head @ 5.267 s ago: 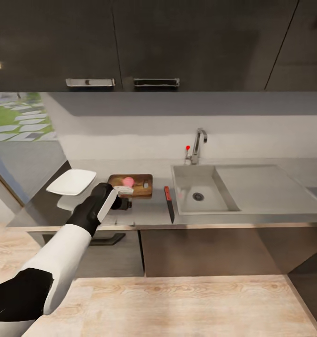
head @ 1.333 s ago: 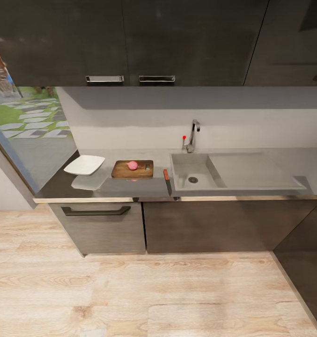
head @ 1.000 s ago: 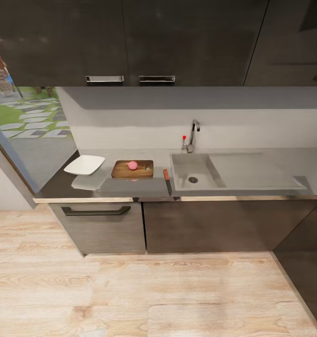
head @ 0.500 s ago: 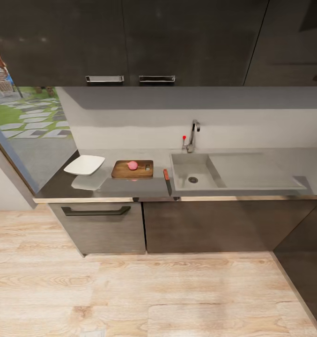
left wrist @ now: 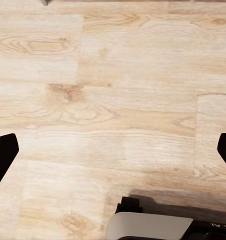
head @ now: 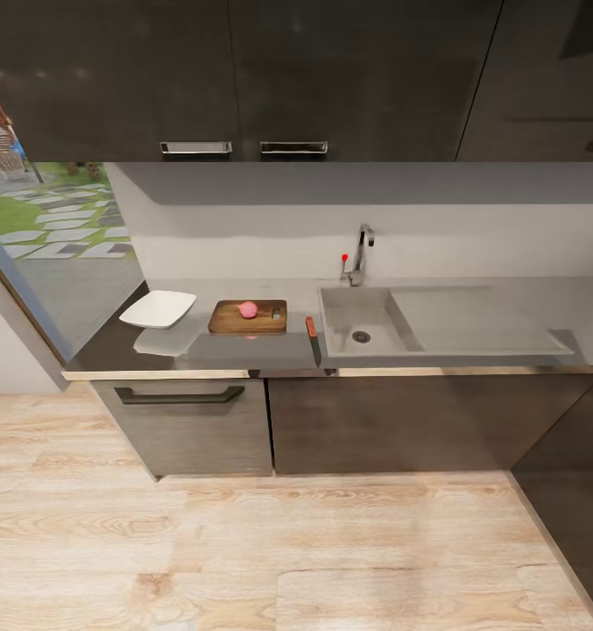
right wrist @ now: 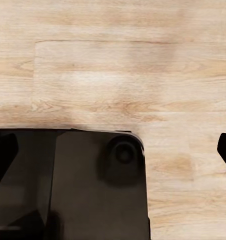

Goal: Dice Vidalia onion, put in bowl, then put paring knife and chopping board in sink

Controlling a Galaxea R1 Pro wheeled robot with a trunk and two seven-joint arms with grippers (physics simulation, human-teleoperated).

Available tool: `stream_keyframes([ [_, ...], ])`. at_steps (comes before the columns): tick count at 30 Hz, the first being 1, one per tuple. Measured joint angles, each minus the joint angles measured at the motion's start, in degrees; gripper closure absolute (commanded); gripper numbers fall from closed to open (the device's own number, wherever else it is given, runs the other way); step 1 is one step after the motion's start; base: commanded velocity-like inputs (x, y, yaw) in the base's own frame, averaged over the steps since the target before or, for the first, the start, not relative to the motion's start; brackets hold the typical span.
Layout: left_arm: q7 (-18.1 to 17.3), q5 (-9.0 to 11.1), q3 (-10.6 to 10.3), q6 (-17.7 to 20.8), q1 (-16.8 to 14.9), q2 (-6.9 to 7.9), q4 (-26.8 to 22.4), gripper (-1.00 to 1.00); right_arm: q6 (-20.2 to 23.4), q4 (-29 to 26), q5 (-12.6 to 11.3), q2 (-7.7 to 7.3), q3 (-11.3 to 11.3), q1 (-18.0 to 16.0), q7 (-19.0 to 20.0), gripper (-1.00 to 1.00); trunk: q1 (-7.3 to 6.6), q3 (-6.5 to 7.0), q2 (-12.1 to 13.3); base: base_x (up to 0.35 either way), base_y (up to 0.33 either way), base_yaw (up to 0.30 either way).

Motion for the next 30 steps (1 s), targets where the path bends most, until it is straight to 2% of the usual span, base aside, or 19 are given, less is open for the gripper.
stream_keyframes([
  [19,-0.4,0.1,0.0,-0.1,0.0,0.30,0.9,-1.00,0.0,0.0,0.0,-0.01,0.0,0.0,0.0,-1.00,0.00,0.00,0.0,0.000,0.000,0.000],
  [22,-4.8,0.1,0.1,-0.1,0.0,0.82,1.4,-1.00,0.0,0.0,0.0,-0.04,0.0,0.0,0.0,-1.00,0.00,0.00,0.0,0.000,0.000,0.000],
  [24,-6.3,0.2,0.1,-0.1,0.0,1.20,1.4,-1.00,0.0,0.0,0.0,-0.05,0.0,0.0,0.0,-1.00,0.00,0.00,0.0,0.000,0.000,0.000],
  [25,-8.8,0.3,0.3,-0.3,0.0,2.26,1.4,-1.00,0.0,0.0,0.0,-0.02,0.0,0.0,0.0,-1.00,0.00,0.00,0.0,0.000,0.000,0.000],
  [26,-9.9,0.2,0.2,-1.0,0.0,2.81,1.3,-1.00,0.0,0.0,0.0,-0.03,0.0,0.0,0.0,-1.00,0.00,0.00,0.0,0.000,0.000,0.000],
  [30,-11.7,0.0,0.2,-7.7,0.0,3.55,0.7,-1.00,0.0,0.0,0.0,-0.01,-0.1,0.0,0.0,-1.00,0.00,0.00,0.0,0.000,0.000,0.000],
])
